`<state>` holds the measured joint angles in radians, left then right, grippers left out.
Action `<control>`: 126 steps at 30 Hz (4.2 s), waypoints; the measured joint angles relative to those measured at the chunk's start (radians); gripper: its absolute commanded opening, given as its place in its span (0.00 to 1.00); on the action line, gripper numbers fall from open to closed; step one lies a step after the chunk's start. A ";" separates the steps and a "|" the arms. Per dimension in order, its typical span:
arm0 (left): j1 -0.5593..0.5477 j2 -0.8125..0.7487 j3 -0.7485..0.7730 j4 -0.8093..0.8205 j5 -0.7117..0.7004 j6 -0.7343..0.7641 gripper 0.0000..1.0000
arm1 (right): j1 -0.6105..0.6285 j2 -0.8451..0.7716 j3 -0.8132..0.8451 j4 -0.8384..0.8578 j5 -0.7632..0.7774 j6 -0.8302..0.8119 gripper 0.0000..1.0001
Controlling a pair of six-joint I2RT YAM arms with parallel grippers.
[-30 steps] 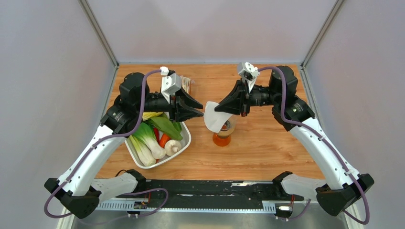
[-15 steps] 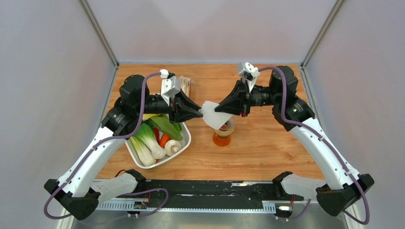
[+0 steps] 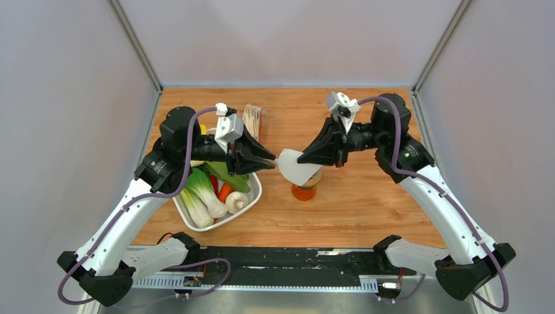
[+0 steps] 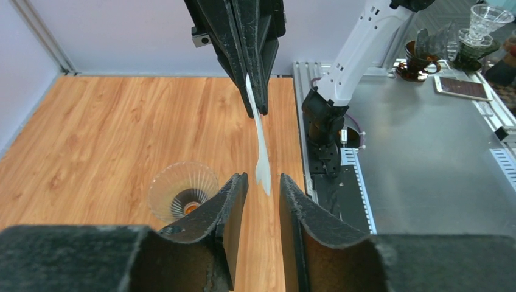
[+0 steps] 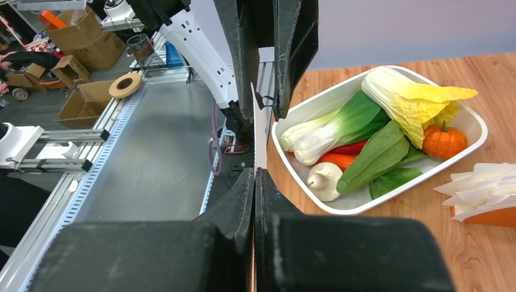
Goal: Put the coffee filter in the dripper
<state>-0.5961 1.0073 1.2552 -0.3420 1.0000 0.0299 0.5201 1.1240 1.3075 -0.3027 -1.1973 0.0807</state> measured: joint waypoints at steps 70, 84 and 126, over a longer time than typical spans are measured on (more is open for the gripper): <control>0.003 0.042 0.075 -0.233 -0.121 0.083 0.41 | 0.068 0.167 0.277 -0.637 0.200 -0.594 0.00; 0.053 0.027 0.071 -0.144 0.026 0.016 0.36 | 0.151 0.144 0.275 -0.699 0.208 -0.705 0.00; -0.010 0.058 0.072 -0.224 0.117 0.077 0.00 | 0.249 0.128 0.260 -0.703 0.259 -0.715 0.00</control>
<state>-0.6064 1.0653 1.3277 -0.5659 1.1168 0.1070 0.7696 1.2522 1.5677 -1.0054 -0.9379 -0.6346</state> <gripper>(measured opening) 0.007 0.005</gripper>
